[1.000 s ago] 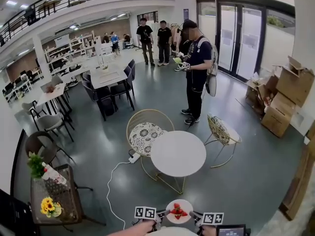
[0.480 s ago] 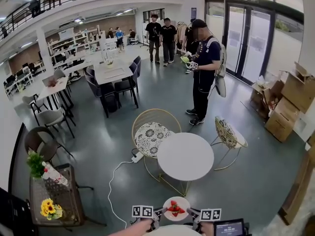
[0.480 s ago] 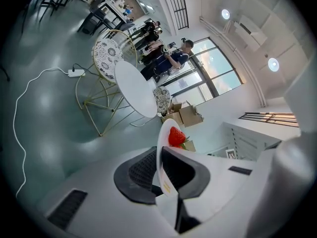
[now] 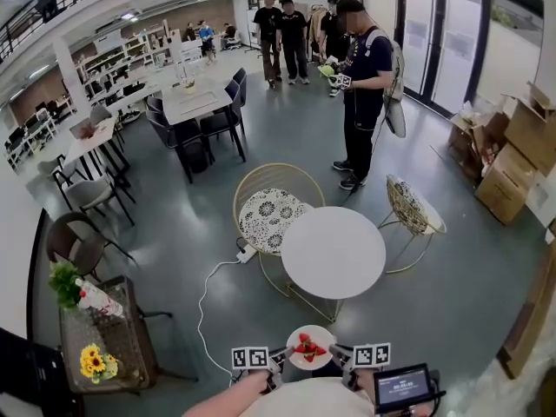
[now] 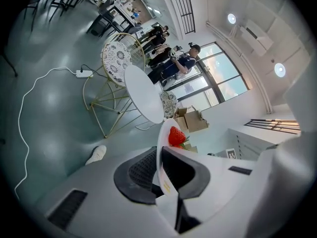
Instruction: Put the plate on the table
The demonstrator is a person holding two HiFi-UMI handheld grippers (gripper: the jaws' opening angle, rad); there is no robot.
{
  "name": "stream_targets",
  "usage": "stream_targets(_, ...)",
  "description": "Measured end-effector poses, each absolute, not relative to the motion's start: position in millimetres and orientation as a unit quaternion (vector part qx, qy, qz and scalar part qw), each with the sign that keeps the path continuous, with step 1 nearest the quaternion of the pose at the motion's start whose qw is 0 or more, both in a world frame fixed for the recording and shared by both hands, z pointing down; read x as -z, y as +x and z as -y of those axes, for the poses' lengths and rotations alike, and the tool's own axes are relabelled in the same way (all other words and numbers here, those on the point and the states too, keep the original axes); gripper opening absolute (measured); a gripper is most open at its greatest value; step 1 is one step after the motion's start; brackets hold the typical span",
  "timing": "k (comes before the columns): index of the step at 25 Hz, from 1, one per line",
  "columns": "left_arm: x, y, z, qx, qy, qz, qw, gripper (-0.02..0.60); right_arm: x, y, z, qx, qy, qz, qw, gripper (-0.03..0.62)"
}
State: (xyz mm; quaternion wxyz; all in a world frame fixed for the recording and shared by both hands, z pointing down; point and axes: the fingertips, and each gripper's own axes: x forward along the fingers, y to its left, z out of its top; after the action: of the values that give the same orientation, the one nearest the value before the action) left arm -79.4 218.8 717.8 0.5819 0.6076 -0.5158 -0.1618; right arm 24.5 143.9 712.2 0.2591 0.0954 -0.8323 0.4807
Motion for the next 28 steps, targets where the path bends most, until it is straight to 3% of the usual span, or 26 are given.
stream_targets(18,-701.7,-153.2,-89.4,0.14,0.572,0.566,0.576,0.021,-707.9,-54.2,-5.1,-0.492,0.045,0.828,0.263,0.026)
stream_targets(28,-703.1,-155.8,-10.0,0.118,0.571,0.571,0.578,0.021,-717.1,-56.9,72.6,-0.502,0.041,0.827,0.251,0.026)
